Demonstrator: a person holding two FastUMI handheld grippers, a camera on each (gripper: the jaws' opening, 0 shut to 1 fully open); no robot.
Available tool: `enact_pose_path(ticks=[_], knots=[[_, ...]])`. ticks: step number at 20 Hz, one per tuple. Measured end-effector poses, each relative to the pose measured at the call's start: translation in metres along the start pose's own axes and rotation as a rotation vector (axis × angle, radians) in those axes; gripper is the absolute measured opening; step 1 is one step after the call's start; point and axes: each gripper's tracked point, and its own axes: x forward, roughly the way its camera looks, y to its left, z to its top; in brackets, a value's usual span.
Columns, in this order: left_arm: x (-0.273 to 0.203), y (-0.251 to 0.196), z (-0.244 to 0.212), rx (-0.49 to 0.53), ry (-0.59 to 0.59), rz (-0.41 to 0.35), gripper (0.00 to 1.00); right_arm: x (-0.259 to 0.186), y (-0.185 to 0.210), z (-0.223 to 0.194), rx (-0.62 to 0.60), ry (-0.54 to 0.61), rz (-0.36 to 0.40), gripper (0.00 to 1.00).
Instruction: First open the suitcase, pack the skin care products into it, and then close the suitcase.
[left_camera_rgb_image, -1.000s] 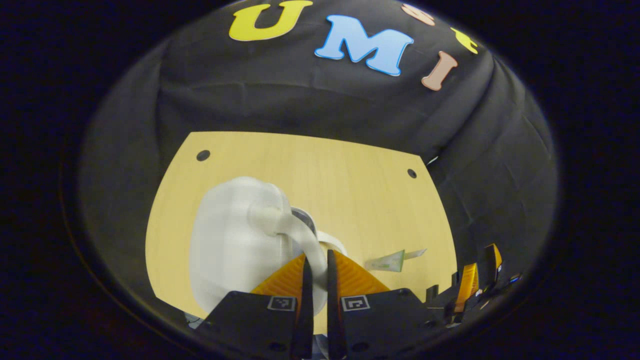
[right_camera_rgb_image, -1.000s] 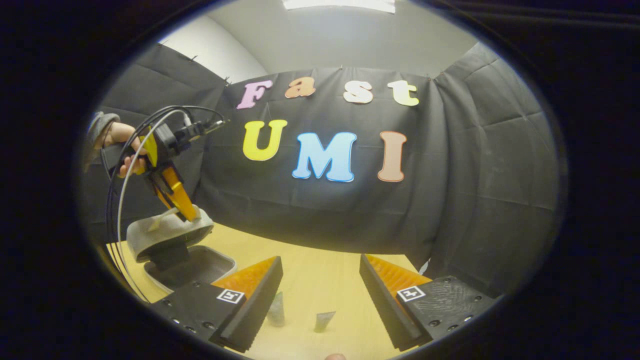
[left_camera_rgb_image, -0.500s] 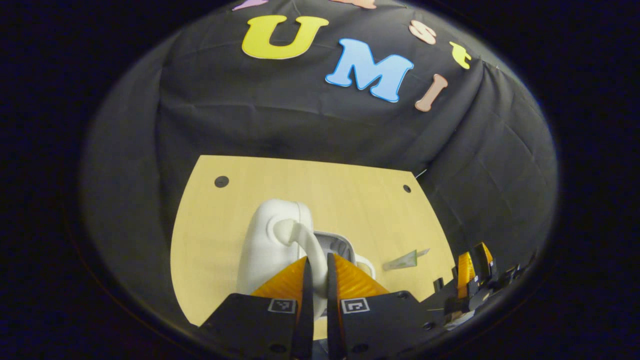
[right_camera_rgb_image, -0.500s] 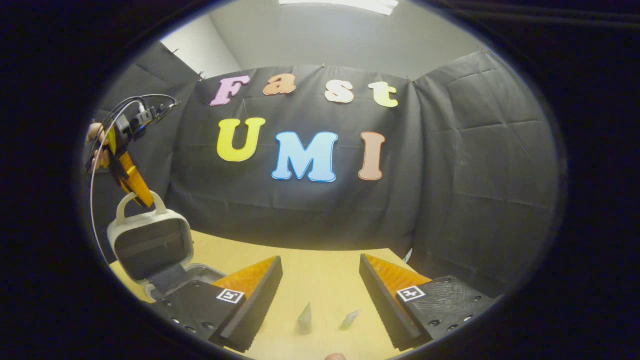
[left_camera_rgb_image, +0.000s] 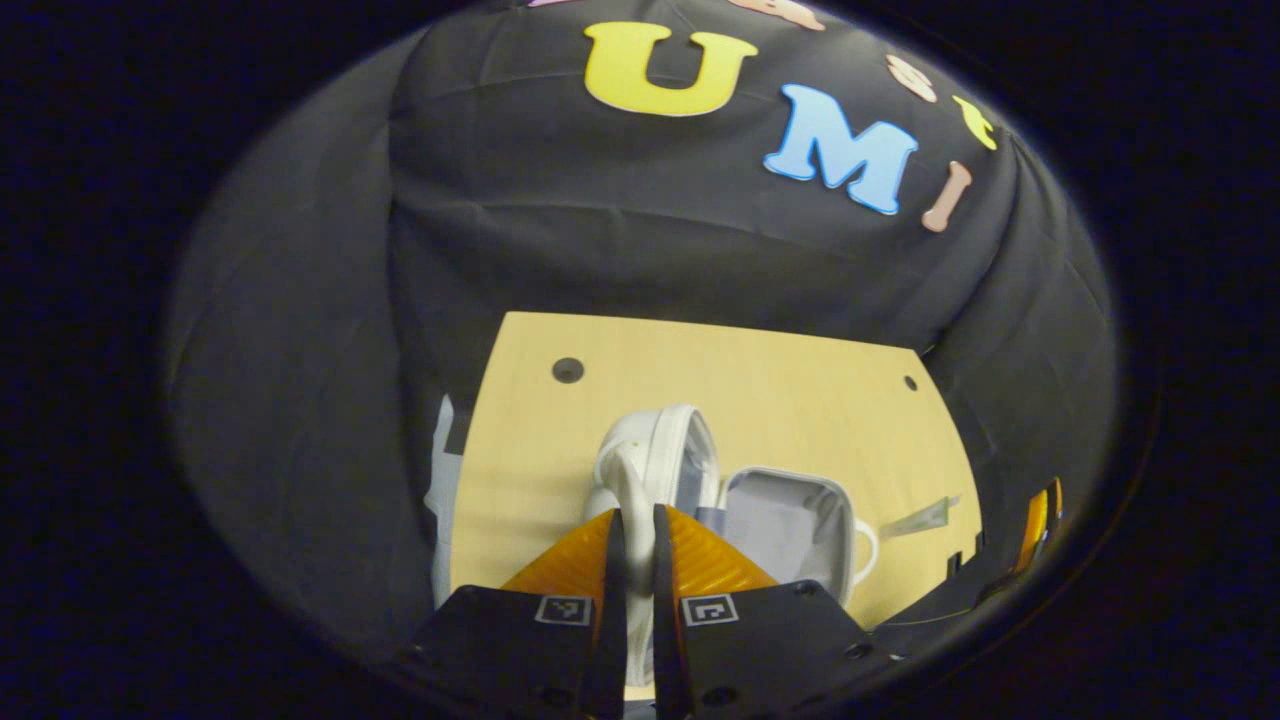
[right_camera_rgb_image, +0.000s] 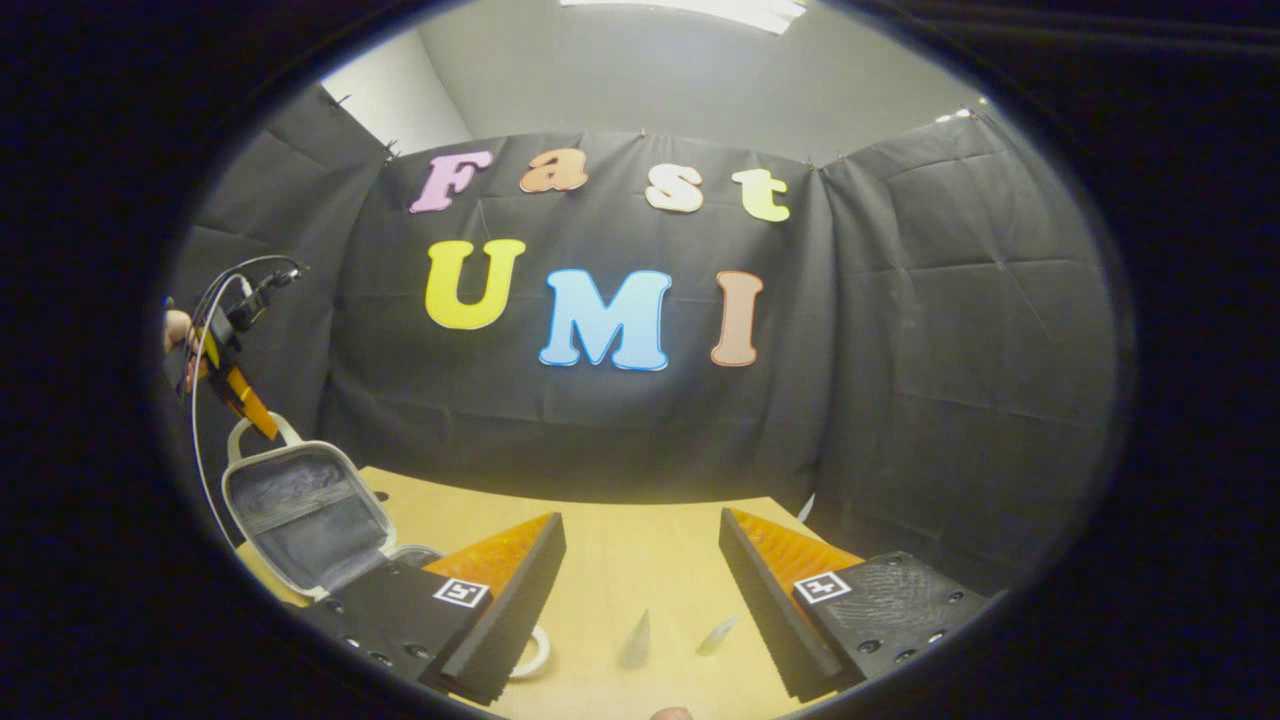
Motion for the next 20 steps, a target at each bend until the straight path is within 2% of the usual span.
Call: enact_pose_path(ticks=[3,8,12,14,16,18,19,20], knots=[[0.027,0.060,-0.023,-0.057,0.054,0.047,0.18,-0.004,-0.001,0.003,-0.001,0.001,-0.034,0.94],[0.091,0.144,-0.081,-0.082,0.098,0.085,0.19,-0.003,0.001,0.005,-0.011,0.008,-0.075,0.94],[0.136,0.169,-0.120,-0.136,0.136,0.057,0.19,-0.004,0.005,0.009,-0.021,0.010,-0.102,0.94],[0.143,0.173,-0.127,-0.141,0.126,0.047,0.19,-0.003,0.004,0.011,-0.024,0.007,-0.114,0.94],[0.149,0.182,-0.133,-0.127,0.112,0.074,0.19,-0.001,0.005,0.008,-0.008,0.016,-0.115,0.94],[0.143,0.185,-0.136,-0.110,0.094,0.099,0.31,0.001,0.003,0.007,0.005,0.014,-0.123,0.94],[0.139,0.186,-0.133,-0.109,0.072,0.110,0.26,0.000,0.001,0.005,0.009,0.013,-0.128,0.94],[0.135,0.187,-0.128,-0.127,0.043,0.112,0.44,-0.001,-0.001,0.003,0.012,0.014,-0.130,0.94]])
